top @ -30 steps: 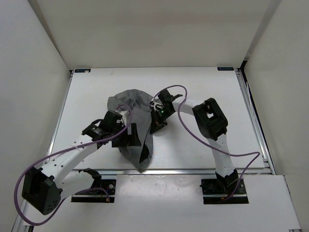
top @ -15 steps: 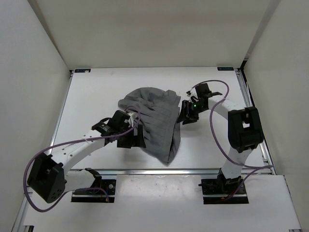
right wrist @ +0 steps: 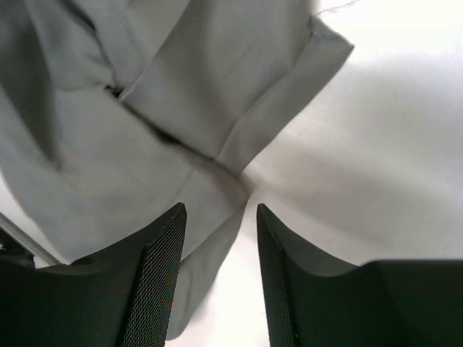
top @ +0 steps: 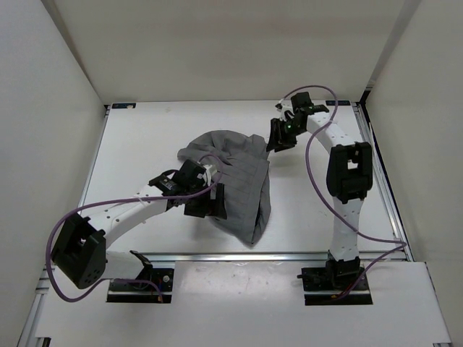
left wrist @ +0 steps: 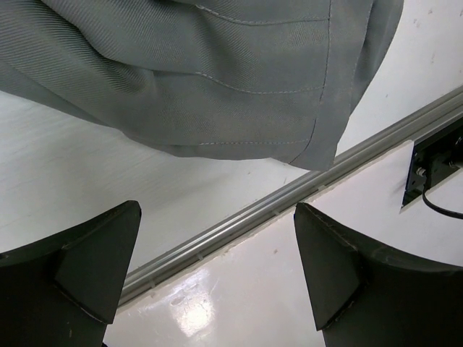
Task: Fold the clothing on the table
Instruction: Flatten the skirt out
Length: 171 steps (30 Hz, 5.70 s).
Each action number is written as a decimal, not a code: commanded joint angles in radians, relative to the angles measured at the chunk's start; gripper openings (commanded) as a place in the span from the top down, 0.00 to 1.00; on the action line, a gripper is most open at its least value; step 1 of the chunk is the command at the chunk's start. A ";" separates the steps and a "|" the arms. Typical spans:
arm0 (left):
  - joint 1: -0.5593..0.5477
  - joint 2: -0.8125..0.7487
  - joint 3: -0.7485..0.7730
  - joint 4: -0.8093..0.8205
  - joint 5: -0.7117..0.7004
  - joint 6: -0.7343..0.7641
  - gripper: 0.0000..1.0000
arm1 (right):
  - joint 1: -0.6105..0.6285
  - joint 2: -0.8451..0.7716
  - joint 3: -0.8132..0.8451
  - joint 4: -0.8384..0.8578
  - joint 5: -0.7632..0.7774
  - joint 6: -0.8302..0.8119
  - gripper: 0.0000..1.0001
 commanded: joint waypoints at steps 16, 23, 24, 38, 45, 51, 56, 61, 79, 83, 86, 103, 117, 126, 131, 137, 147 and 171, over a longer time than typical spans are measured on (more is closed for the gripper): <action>0.049 -0.066 -0.038 -0.056 -0.002 -0.007 0.01 | 0.069 0.204 0.178 -0.133 -0.135 -0.158 0.56; 0.045 -0.068 -0.047 -0.036 0.000 -0.027 0.02 | 0.037 0.144 0.153 -0.115 -0.173 -0.144 0.54; 0.042 -0.069 -0.047 -0.032 -0.002 -0.024 0.02 | 0.031 0.139 0.148 -0.112 -0.181 -0.152 0.54; 0.035 -0.060 -0.039 -0.041 -0.002 -0.024 0.02 | 0.032 0.102 0.139 -0.106 -0.228 -0.167 0.50; 0.038 -0.072 -0.041 -0.048 -0.003 -0.015 0.02 | 0.073 0.137 0.092 -0.112 -0.245 -0.207 0.50; 0.048 -0.095 -0.046 -0.061 -0.005 -0.016 0.02 | 0.113 0.154 0.067 -0.119 -0.221 -0.227 0.66; 0.060 -0.130 -0.067 -0.053 -0.002 -0.023 0.01 | 0.139 0.109 0.060 -0.144 -0.233 -0.213 1.00; 0.077 -0.170 -0.110 -0.010 0.017 -0.027 0.02 | 0.202 -0.117 0.018 -0.175 -0.256 -0.178 1.00; 0.075 -0.167 -0.150 0.100 0.047 -0.029 0.01 | -0.093 -0.603 -0.137 0.017 -0.235 0.149 1.00; 0.095 -0.189 -0.167 0.078 0.040 -0.023 0.01 | -0.155 -0.608 -0.064 -0.087 0.053 0.107 0.99; 0.112 -0.198 -0.176 0.079 0.050 -0.016 0.01 | -0.060 -0.556 0.009 -0.145 0.259 0.086 1.00; 0.218 -0.252 -0.187 0.022 0.052 0.031 0.02 | 0.387 -0.282 0.267 0.153 -0.331 0.164 1.00; 0.239 -0.324 -0.242 -0.007 0.043 0.008 0.01 | -0.131 -0.948 -0.776 0.672 -0.245 0.407 1.00; 0.235 -0.319 -0.245 0.016 0.067 0.000 0.02 | -0.127 -1.125 -1.185 0.401 0.197 0.460 0.99; 0.145 -0.278 -0.259 0.122 0.115 -0.076 0.01 | -0.137 -1.130 -1.174 0.304 0.348 0.455 1.00; 0.032 -0.229 -0.306 0.269 0.107 -0.168 0.01 | -0.121 -1.108 -1.175 0.316 0.341 0.442 1.00; 0.017 -0.284 -0.420 0.488 -0.154 -0.412 0.53 | -0.084 -1.106 -1.137 0.302 0.350 0.437 1.00; -0.150 -0.015 -0.432 0.630 -0.183 -0.570 0.96 | -0.129 -1.209 -1.166 0.230 0.384 0.417 1.00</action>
